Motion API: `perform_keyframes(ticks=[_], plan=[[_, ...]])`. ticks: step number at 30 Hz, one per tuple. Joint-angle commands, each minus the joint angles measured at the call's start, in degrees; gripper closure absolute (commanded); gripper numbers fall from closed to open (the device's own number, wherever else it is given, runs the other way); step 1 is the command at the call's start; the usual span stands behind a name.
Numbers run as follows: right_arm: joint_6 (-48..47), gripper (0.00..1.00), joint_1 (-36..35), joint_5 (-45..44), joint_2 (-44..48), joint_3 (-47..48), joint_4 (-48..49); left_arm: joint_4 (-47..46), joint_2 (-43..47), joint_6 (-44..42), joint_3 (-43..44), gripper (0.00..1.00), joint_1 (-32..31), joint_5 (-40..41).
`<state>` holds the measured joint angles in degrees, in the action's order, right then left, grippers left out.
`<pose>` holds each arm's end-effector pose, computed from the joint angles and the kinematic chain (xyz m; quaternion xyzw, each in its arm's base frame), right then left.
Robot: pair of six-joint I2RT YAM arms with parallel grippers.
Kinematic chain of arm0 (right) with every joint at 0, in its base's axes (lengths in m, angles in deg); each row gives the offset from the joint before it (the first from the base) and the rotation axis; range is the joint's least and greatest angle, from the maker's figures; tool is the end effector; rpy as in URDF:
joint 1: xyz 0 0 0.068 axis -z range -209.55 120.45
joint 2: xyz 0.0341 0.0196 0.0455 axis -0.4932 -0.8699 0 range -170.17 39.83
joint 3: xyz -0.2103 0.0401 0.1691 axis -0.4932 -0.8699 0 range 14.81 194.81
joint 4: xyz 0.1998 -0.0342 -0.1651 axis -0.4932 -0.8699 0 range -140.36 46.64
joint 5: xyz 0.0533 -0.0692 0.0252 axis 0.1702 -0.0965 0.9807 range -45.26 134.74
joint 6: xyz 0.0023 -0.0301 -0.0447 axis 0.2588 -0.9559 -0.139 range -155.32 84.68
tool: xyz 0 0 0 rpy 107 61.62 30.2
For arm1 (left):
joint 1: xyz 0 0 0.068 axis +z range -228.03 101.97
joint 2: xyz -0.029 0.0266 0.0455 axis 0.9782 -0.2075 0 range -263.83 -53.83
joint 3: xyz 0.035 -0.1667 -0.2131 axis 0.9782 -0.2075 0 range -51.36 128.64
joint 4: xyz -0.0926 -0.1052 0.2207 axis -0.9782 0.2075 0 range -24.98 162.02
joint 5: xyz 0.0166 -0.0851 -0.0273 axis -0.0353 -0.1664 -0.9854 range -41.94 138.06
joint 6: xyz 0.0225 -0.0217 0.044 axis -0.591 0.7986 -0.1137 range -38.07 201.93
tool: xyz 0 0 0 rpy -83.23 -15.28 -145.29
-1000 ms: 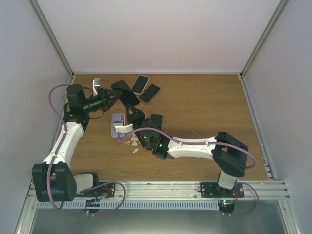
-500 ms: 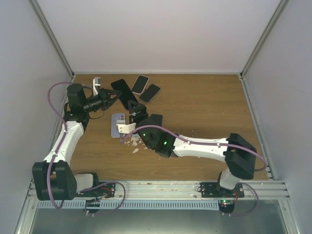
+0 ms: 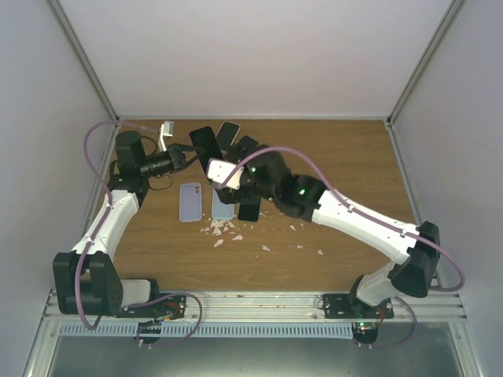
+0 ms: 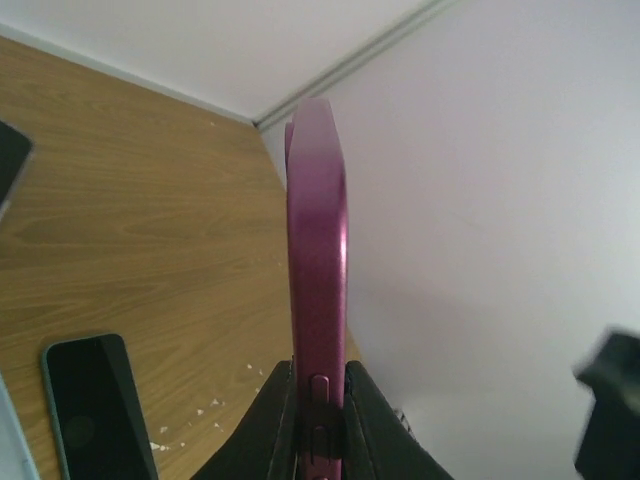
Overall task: Take the phone out of the phone case
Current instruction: Place the phone at the center of the board.
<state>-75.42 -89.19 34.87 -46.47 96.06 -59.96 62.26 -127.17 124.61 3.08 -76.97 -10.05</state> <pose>0.1841 0.3020 0.3748 -0.5991 0.5682 0.0248 0.5636 0.2852 -0.0251 0.3180 0.0106 0.7572 -0.5495 0.3530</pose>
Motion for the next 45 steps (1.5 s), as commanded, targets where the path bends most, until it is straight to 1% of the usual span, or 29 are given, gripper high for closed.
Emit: perform_keyframes(ticks=[1, 4, 9, 12, 17, 20, 25, 30, 35, 38, 40, 43, 45], plan=[[13.20, 0.00, 6.54, 15.56, 3.33, 2.92, -8.42, -5.13, 0.46, -7.55, 3.35, 1.00, -3.85, -4.34], [18.81, 0.00, 11.75, 22.77, 5.42, 3.17, -8.70, -5.32, 0.70, -9.95, 3.93, 1.00, -5.80, -5.63], [29.26, 0.02, 22.56, 37.03, 7.49, 3.12, -10.45, -6.28, 0.98, -11.84, 4.48, 1.00, -8.37, -8.08], [34.25, 0.06, 27.42, 45.96, 8.26, 1.99, -11.97, -6.89, 0.93, -12.48, 4.71, 1.00, -10.22, -9.18], [40.75, 0.15, 32.75, 60.10, 10.51, -2.84, -10.29, -7.77, 0.58, -12.44, 5.10, 1.00, -13.01, -10.02], [45.43, 0.20, 34.05, 65.59, 11.82, -7.08, -7.33, -8.60, 0.40, -12.08, 5.16, 1.00, -14.11, -9.96], [48.97, 0.30, 34.23, 69.11, 11.92, -10.13, -3.95, -9.89, -0.23, -11.47, 5.51, 1.00, -15.45, -9.95], [50.72, 0.33, 34.23, 69.21, 10.09, -9.65, -3.21, -10.06, -0.98, -11.69, 6.67, 1.00, -16.71, -10.40], [52.78, 0.43, 34.24, 71.20, 8.25, -8.86, -1.93, -9.77, -1.43, -12.50, 6.83, 1.00, -18.45, -10.75], [53.79, 0.47, 34.23, 72.00, 7.46, -8.42, -1.39, -9.85, -1.52, -12.97, 6.75, 1.00, -19.25, -11.03], [54.40, 0.53, 34.21, 72.44, 6.98, -8.39, -0.97, -9.80, -1.68, -13.20, 6.94, 1.00, -19.89, -11.27], [55.26, 0.68, 34.23, 73.76, 6.59, -8.67, -0.20, -9.80, -2.10, -13.32, 7.45, 1.00, -20.41, -11.27], [56.10, 0.74, 34.24, 74.85, 6.58, -9.22, 0.66, -9.80, -2.44, -13.35, 7.69, 1.00, -20.48, -11.19]])
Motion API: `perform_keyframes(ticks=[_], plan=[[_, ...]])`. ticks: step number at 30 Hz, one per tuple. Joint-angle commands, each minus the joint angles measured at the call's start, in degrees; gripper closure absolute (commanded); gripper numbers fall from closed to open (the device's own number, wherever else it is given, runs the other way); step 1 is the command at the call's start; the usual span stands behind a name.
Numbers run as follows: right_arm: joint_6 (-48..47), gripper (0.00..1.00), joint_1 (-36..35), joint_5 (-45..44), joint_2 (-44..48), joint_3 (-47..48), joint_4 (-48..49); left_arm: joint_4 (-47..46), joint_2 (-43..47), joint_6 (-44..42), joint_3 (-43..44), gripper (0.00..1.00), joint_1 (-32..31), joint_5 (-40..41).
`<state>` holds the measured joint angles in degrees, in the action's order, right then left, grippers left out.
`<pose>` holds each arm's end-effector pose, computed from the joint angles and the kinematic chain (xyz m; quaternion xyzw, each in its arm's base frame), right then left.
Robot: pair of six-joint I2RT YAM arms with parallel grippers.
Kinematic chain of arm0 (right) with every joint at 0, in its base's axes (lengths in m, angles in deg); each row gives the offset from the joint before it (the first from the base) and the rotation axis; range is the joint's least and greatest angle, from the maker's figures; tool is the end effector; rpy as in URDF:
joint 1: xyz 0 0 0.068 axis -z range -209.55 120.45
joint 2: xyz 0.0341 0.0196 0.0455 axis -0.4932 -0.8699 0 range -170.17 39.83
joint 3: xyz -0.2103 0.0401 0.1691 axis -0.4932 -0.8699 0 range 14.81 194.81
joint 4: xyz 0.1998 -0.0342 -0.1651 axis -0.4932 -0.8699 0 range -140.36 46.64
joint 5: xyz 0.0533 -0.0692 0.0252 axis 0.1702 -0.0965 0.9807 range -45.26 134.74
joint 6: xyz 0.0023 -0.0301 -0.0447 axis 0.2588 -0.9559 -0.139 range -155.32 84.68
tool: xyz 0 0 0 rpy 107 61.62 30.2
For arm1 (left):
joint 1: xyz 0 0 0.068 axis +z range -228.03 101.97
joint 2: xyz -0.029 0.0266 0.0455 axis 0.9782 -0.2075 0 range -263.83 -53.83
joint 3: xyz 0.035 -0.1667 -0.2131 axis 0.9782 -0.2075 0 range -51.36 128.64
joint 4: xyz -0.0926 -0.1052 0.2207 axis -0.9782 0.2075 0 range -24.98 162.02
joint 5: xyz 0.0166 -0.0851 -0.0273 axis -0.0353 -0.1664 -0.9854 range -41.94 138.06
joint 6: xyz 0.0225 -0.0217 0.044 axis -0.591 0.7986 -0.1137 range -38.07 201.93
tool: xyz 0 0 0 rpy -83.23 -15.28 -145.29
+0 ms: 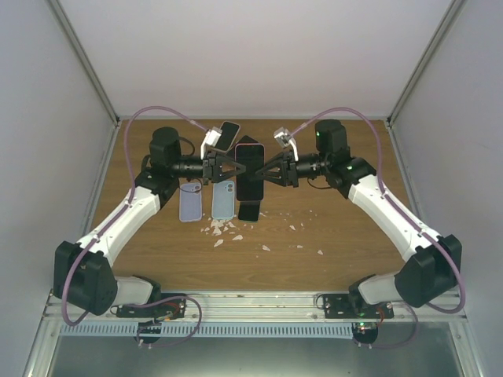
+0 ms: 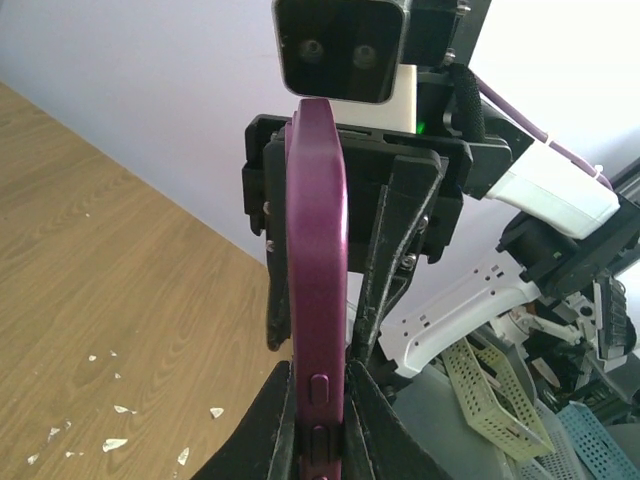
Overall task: Take the phone out of the phone case
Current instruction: Place the phone at the center of the board.
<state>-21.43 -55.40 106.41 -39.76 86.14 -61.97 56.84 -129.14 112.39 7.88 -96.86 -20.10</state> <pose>0.2604 0.1608 0.3561 -0.3431 0.6997 0.5635 0.2743 0.2652 -0.1255 0.3467 0.3029 0.6586 -0.6109 0.3182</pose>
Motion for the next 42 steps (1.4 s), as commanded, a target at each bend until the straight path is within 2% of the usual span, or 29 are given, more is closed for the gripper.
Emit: perform_keyframes(ticks=[1, 5, 7, 8, 9, 11, 16, 19, 26, 31, 36, 42], plan=[[2.77, 0.79, 0.45, 3.92, -0.07, 0.26, 3.35, -4.38, -0.61, -1.18, 2.97, 1.00, -0.68, -1.01], [3.77, 0.99, 0.43, 4.86, 0.21, -0.48, 4.35, -4.43, -1.04, -1.34, 2.98, 1.00, -0.89, -0.81], [3.60, 1.00, 0.49, 4.82, 0.57, -0.64, 4.21, -3.83, -1.07, -1.77, 3.05, 0.95, -0.89, -0.47], [3.55, 0.99, 0.55, 4.78, 0.84, -0.93, 4.24, -3.22, -1.07, -2.19, 3.19, 0.88, -0.89, -0.10], [3.58, 1.00, 0.80, 4.75, 1.30, -1.42, 4.28, -2.29, -1.05, -2.80, 3.43, 0.77, -0.80, 0.40], [4.15, 1.00, 1.56, 4.72, 2.42, -3.37, 4.86, -0.31, -0.99, -4.00, 3.82, 0.49, -0.47, 1.67], [7.15, 0.99, 6.34, 4.87, 6.27, -11.08, 8.31, 1.85, -0.80, -4.53, 3.76, 0.03, 1.63, 4.50], [6.85, 0.99, 9.39, 5.31, 7.54, -14.88, 7.00, 2.78, -0.80, -4.74, 3.77, 0.01, 2.45, 5.51], [-1.78, 1.00, 14.51, 2.83, 4.68, -19.14, -5.41, 3.74, -0.89, -5.30, 4.20, 0.01, 2.55, 7.33], [-2.88, 1.00, 16.48, 0.08, 1.65, -22.96, -5.42, 4.25, -0.85, -5.49, 4.30, 0.01, 2.70, 7.86], [-4.51, 0.99, 16.54, -0.80, -4.58, -21.88, -6.45, 4.41, -0.89, -5.51, 4.30, 0.01, 2.92, 8.21], [-10.36, 1.00, 16.61, -1.15, -14.88, -15.11, -12.73, 4.66, -0.98, -5.50, 4.14, 0.01, 3.02, 8.59]])
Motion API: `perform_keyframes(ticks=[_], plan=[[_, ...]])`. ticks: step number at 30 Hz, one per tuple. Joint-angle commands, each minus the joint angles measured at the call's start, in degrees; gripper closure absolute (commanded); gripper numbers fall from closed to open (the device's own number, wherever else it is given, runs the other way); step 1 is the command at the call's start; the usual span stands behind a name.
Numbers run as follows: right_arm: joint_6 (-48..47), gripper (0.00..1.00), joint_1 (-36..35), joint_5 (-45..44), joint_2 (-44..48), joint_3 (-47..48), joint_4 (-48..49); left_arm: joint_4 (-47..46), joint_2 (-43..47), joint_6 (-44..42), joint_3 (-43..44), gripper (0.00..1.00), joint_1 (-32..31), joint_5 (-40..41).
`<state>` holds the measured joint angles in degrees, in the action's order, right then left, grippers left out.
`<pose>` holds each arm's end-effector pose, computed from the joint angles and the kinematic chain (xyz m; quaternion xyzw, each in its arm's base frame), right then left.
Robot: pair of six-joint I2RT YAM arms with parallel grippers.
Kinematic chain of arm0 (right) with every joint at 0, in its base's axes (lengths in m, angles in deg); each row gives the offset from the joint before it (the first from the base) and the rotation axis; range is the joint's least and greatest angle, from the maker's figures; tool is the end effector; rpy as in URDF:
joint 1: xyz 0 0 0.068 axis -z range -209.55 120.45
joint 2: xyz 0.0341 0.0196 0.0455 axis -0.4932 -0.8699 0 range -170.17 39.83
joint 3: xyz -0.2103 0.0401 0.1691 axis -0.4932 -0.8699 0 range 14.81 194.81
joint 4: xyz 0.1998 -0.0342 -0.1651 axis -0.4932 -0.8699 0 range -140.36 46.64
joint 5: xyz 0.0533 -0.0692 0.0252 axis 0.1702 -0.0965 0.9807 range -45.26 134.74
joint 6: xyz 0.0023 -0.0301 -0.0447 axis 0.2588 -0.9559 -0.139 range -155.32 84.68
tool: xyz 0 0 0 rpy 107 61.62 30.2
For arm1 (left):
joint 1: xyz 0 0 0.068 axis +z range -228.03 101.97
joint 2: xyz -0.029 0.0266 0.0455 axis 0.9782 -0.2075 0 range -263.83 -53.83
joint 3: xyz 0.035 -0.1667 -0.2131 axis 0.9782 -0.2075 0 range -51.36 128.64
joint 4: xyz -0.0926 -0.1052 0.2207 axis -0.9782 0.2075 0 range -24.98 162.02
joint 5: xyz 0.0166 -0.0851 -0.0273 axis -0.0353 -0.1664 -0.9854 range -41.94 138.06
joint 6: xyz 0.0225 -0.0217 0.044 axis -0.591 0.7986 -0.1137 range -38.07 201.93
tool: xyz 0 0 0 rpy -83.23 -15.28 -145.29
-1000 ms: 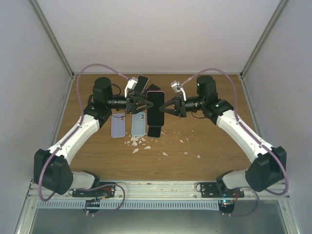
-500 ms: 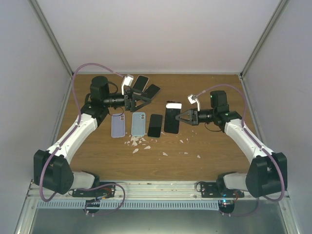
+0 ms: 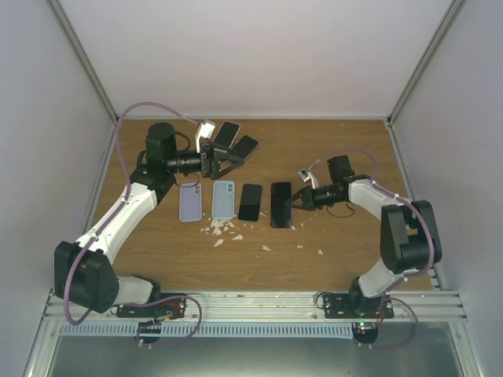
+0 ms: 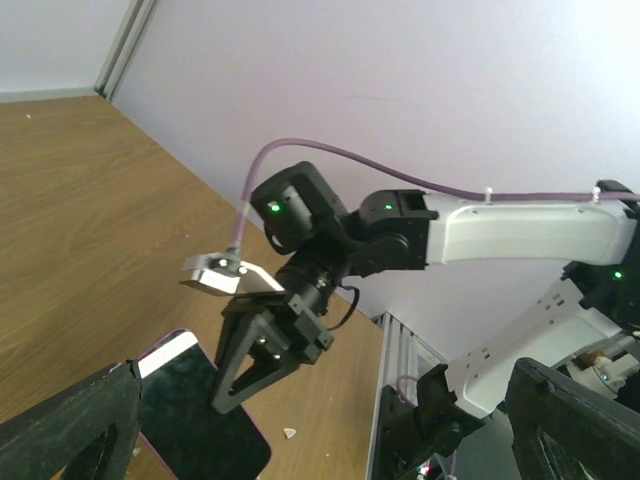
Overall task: Take the phone out of the phone case
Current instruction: Place the phone at the center of the board.
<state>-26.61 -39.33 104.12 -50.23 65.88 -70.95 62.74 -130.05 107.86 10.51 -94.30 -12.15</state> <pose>0.2757 0.0785 0.1854 -0.1085 0.8497 0.5070 0.0961 0.2783 -0.1136 0.3481 0.2577 0.6968 -0.5597 0.3671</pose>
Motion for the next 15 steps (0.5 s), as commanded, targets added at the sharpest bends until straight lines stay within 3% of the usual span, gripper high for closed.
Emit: perform_keyframes(ticks=[1, 15], plan=[[-6.13, 1.00, 0.63, 1.12, -6.86, 6.33, -4.94, -1.23, -0.11, -1.05, 1.43, 0.01, 0.45, 0.74], [-11.25, 1.00, 2.28, 4.66, -24.82, 16.21, -11.48, -1.06, -0.85, -1.23, 0.98, 0.01, 0.66, 1.62]])
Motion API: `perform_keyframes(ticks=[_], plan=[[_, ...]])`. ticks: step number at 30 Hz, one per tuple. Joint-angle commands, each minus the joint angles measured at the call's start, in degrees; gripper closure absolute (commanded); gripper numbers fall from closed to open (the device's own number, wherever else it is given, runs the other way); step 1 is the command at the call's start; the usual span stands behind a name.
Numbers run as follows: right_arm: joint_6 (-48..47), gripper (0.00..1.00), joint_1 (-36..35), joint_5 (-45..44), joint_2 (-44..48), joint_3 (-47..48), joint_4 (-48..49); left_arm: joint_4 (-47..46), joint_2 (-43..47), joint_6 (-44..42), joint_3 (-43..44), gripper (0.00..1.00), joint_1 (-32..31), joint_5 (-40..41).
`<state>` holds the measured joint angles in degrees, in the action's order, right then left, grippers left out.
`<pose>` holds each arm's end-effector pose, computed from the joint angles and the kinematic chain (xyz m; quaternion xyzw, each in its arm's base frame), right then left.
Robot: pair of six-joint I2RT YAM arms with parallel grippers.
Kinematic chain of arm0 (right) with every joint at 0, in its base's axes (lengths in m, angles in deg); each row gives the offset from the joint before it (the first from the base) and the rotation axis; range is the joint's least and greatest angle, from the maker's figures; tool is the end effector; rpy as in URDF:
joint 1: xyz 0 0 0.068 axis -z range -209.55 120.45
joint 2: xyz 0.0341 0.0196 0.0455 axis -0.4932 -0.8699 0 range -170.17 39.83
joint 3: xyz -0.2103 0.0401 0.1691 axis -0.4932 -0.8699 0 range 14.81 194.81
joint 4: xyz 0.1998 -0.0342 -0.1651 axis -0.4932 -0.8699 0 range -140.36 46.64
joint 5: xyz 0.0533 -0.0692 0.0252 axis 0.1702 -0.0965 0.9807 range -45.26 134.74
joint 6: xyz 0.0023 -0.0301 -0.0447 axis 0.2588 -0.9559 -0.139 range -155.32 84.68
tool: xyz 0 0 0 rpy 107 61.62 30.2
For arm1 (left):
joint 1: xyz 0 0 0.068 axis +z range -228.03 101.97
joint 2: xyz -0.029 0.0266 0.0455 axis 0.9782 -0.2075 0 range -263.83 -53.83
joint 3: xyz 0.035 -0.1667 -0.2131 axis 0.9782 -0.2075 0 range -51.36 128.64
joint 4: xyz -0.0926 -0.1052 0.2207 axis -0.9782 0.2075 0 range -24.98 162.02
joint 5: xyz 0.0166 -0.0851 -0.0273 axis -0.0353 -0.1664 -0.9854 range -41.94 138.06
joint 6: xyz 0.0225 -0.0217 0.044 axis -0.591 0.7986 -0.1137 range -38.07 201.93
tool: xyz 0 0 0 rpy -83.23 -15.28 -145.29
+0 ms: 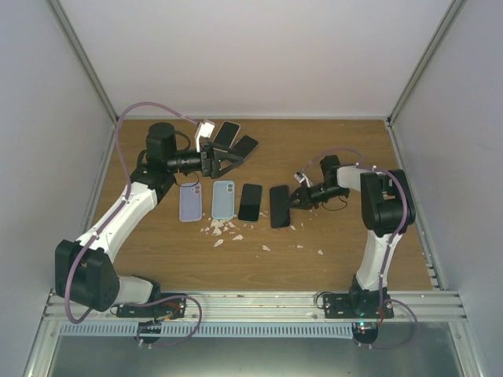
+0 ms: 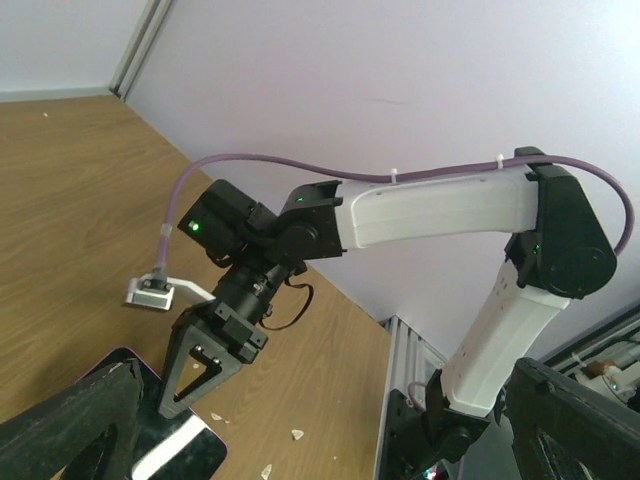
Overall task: Take the phone out of the phone case
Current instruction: Place the phone at the center of the board.
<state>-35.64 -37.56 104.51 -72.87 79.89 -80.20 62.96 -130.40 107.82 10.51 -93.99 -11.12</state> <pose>0.3325 0.0777 0.1250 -0.0869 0.8620 0.4993 0.0085 0.2808 -0.1123 0.3459 0.2488 0.7030 -0.5542 0.3699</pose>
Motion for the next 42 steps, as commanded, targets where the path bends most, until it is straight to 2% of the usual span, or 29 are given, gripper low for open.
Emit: perform_keyframes(ticks=[1, 9, 17, 20, 24, 27, 35, 38, 42], plan=[[-2.15, 1.00, 0.46, 4.49, -2.76, 2.49, -2.22, -1.27, -0.57, -1.19, 0.95, 0.01, 0.40, 0.60], [-1.37, 0.94, 1.62, 5.06, -6.79, 3.67, -1.91, -1.42, -0.77, -1.19, 0.45, 0.01, 0.46, 0.84], [-1.38, 0.96, 3.47, 5.42, -9.80, 5.34, -2.28, -1.43, -0.52, -1.27, -0.05, 0.01, 0.67, 1.04], [-1.53, 0.93, 3.44, 5.87, -10.39, 6.03, -2.63, -1.45, -0.21, -1.28, -0.46, 0.01, 0.75, 1.18], [-1.54, 0.70, 3.52, 4.83, -10.03, 6.39, -2.97, -1.15, 0.08, -1.45, -0.69, 0.01, 1.06, 1.63], [-1.09, 0.57, 3.47, 3.36, -8.43, 5.85, -2.77, 0.01, 0.35, -2.31, -0.65, 0.01, 1.30, 2.87], [0.23, 0.13, 3.70, -6.02, 0.14, 3.30, -1.74, 7.65, 0.97, -8.51, 1.90, 0.01, 2.39, 9.31], [0.23, 0.01, 3.71, -8.71, 2.78, 2.92, -1.74, 10.52, 1.05, -11.37, 3.22, 0.01, 2.40, 11.98], [0.18, 0.00, 3.94, -10.62, 5.12, 2.86, -1.96, 13.27, 0.61, -14.51, 4.81, 0.01, 2.50, 15.39]])
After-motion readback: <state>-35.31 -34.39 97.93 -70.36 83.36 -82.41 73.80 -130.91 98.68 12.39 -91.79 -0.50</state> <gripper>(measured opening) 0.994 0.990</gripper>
